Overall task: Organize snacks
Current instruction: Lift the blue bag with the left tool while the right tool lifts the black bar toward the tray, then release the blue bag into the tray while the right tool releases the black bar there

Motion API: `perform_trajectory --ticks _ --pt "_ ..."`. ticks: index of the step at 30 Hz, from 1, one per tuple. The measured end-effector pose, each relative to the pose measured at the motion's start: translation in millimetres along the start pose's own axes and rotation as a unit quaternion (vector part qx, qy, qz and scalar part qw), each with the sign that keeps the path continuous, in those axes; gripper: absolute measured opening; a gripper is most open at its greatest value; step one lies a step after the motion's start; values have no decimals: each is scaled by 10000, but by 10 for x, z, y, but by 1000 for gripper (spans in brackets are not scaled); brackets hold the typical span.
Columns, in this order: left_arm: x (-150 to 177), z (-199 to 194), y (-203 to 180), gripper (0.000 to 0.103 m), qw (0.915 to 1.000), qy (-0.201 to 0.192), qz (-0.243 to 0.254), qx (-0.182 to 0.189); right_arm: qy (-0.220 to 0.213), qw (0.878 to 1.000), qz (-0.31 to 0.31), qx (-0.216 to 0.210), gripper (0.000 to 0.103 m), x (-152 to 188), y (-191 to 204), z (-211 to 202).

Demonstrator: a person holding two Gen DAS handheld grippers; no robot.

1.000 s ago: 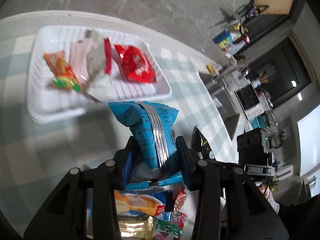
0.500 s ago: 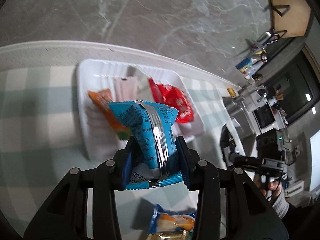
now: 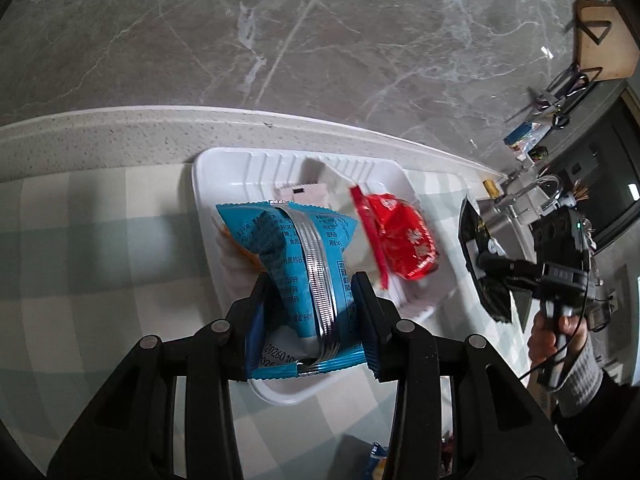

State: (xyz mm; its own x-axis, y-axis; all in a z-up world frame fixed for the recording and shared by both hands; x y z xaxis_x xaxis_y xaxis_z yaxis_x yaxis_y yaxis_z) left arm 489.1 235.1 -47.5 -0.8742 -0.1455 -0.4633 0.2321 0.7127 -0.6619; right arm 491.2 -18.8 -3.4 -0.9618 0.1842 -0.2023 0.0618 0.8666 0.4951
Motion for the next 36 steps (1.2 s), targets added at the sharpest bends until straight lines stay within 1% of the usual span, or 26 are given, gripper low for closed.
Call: perform_trajectory --ticks 8,11,14,15,17,19,20,23,34,36 --pt "-106 110 163 37 9998 86 26 -161 107 9994 -251 234 25 -293 -34 243" --pt "-131 156 216 37 9993 164 118 -312 126 9988 -326 341 25 -364 -41 324" --pt "-143 200 266 37 9983 227 220 -499 107 9973 -486 544 26 -403 -40 389" --pt "-157 212 266 38 9982 229 250 -491 93 9967 -533 605 27 -410 -34 406" --pt "-170 224 270 41 9976 239 291 -581 61 9960 -582 679 29 -418 -32 422" --pt "-184 249 233 42 9961 269 462 -696 26 9950 -611 784 29 -421 -48 428" --pt "-190 267 214 43 9955 282 509 -742 -2 9948 -613 818 31 -418 -69 424" --pt "-189 269 170 49 9941 281 596 -867 -49 9946 -595 852 34 -409 -75 415" --pt "-170 91 157 52 9924 139 688 -1007 -268 9950 -559 780 35 -346 -21 227" --pt "-154 40 141 53 9922 110 697 -1026 -309 9953 -544 744 37 -308 7 185"
Point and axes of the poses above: each gripper's, at about its wrist camera, not at the fingertips, and z roughly the way its jaws point, y to its left, x to its underside, the point moved 8 cm from there along z, roughly the way its jaws point, and after that the axes turned 15 degrees about x, right-handed, at the moved point
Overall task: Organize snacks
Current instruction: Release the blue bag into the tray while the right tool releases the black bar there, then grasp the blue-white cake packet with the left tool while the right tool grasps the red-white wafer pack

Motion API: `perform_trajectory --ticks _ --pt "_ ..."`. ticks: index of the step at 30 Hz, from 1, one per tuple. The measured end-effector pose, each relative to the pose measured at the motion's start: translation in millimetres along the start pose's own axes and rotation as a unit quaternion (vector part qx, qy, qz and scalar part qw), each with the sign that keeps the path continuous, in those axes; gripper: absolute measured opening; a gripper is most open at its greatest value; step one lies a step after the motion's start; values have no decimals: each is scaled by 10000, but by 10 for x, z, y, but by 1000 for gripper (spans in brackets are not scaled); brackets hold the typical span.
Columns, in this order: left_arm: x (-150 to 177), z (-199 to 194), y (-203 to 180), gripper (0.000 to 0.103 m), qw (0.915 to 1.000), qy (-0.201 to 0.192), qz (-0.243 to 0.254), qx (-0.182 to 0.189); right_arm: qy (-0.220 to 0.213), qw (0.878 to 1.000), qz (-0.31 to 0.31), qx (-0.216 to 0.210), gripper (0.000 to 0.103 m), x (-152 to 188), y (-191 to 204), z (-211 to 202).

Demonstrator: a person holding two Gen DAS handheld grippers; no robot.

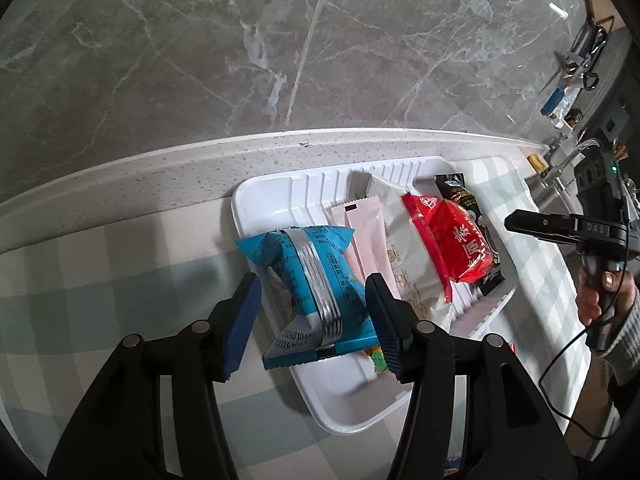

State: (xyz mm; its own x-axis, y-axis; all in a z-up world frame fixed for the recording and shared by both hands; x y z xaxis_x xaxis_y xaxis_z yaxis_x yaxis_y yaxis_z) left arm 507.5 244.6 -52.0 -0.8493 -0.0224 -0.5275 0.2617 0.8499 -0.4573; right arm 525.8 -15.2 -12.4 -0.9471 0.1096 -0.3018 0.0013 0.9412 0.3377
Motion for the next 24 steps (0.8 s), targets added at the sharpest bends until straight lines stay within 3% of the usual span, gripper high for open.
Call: perform_trajectory --ticks 2,16,24 --pt "16 -54 -7 53 10000 -40 -7 -16 -26 10000 41 -49 45 50 15 -55" --pt "227 -489 -219 55 9995 -299 -7 44 -180 9996 6 -199 46 521 142 -555" --pt "597 -678 -596 56 9993 -176 278 179 -114 9984 -557 -76 52 1043 383 -738"
Point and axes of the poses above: each gripper's, at about its wrist camera, not at the fingertips, and z roughly the way its jaws point, y to its left, x to its underside, the point moved 8 cm from there along z, roughly the way its jaws point, and after that the axes turned 15 degrees about x, right-handed, at the moved point
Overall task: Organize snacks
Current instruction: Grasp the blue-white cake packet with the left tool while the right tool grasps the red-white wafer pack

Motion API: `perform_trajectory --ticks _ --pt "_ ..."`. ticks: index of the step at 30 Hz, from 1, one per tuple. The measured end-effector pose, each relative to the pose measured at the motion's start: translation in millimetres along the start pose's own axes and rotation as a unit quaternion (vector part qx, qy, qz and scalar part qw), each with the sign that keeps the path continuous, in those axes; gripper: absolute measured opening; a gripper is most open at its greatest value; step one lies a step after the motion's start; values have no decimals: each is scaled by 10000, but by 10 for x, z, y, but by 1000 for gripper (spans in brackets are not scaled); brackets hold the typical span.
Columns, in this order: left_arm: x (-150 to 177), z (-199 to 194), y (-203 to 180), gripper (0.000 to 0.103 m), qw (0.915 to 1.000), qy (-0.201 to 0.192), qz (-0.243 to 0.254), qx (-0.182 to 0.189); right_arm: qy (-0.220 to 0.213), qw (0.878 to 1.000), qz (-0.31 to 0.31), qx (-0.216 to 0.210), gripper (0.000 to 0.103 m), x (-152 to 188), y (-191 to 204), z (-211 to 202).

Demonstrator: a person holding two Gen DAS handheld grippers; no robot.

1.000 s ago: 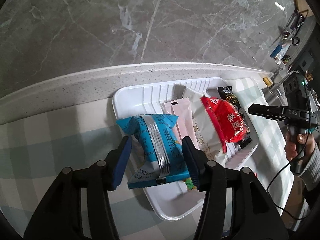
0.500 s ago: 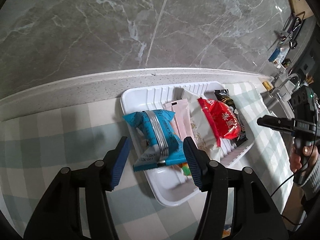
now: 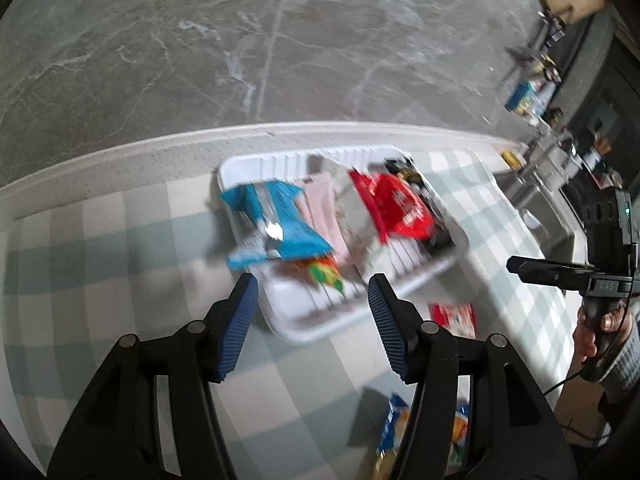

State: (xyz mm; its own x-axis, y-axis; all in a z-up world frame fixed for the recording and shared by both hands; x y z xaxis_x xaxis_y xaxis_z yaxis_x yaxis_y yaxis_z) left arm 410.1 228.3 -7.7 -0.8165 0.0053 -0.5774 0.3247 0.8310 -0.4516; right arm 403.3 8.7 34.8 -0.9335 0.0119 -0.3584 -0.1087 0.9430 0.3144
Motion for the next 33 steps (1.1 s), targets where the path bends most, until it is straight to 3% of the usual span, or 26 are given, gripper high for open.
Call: perform_trajectory --ticks 6,14,18,26,33 --pt "455 33 -285 56 9987 448 195 142 154 9987 -479 21 52 447 220 -66" --pt "1231 145 -704 56 9874 1178 -404 981 370 9973 -620 154 53 968 268 -103" --pt "1410 174 -819 56 9801 1354 -722 1256 407 9959 -763 277 53 1156 290 -137" --pt "1534 424 -846 57 9731 1497 -1186 1289 471 9857 -1474 664 53 1454 359 -98" --pt "1378 755 -821 58 9750 1511 -1209 1089 542 9773 -1846 885 53 1547 400 44"
Point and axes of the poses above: each gripper's, at about its wrist camera, not at the fingertips, and z roughly the way its jaws point, y to its left, x to its underside, the point moved 8 cm from there along z, roughly the way its jaws point, and after that the axes turned 15 degrees about x, right-handed, at the moved point
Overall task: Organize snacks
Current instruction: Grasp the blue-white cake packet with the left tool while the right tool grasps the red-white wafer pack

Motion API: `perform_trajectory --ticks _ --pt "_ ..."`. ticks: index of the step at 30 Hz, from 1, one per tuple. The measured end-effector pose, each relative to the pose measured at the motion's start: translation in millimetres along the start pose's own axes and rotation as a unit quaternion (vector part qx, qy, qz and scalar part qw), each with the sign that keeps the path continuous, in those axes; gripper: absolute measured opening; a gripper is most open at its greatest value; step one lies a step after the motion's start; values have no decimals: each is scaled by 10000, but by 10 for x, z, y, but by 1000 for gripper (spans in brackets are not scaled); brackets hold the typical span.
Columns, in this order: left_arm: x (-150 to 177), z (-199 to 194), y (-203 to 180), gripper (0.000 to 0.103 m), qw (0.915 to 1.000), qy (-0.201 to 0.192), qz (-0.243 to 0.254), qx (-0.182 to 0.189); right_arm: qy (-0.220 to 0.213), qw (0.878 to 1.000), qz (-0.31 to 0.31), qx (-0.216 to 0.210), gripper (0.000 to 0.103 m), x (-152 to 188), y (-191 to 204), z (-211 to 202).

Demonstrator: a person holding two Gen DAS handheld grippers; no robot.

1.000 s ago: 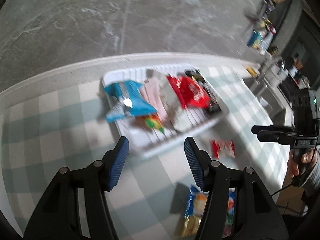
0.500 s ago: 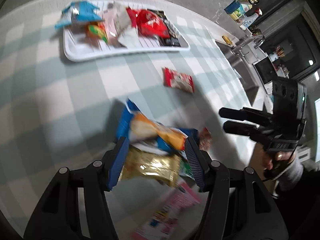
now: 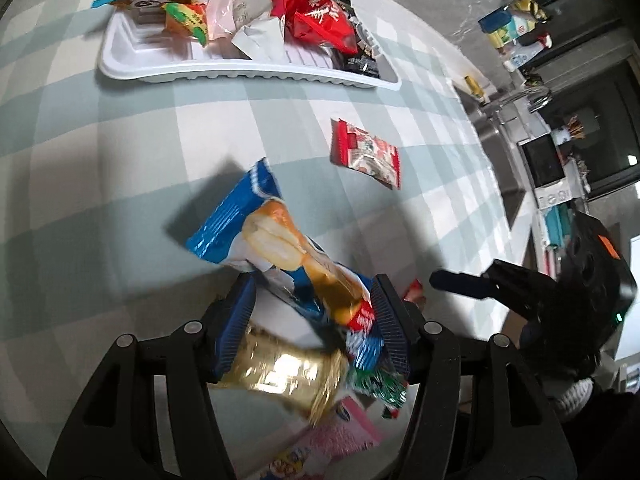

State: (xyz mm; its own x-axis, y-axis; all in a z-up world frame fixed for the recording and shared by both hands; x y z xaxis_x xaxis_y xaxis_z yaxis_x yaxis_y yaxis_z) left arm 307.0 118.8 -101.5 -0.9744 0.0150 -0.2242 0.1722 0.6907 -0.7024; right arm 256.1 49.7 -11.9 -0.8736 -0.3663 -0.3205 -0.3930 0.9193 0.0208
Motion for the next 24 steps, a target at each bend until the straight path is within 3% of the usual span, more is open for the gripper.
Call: perform_trajectory --ticks 11,20,22,23,24 --pt "-240 274 -104 58 9951 178 709 -672 24 9985 -457 311 53 40 108 97" --pt "-209 301 -129 58 9899 179 1069 -910 -8 9970 -659 395 53 4 142 184" --pt "-192 300 -130 57 9884 132 1183 -940 -18 9967 -720 378 49 -3 161 199" --pt "-191 304 -134 57 9878 85 1233 -943 -32 9966 -747 346 42 -5 179 197" --pt "-187 296 -132 51 9871 40 1277 -962 -46 9967 -762 293 38 -9 200 197"
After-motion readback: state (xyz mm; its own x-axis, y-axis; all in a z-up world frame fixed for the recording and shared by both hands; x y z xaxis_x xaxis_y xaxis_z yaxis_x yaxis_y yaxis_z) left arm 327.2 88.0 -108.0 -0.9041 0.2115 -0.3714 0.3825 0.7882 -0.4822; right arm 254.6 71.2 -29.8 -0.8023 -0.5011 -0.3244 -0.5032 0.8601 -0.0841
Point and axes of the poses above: each gripper's, at about its wrist camera, not at the fingertips, and z roughly the way its jaws point, y to its left, x to its underside, the point moved 8 cm from there along z, roughly the way its jaws point, and after that the axes turned 15 degrees about x, right-handed, at the moved point
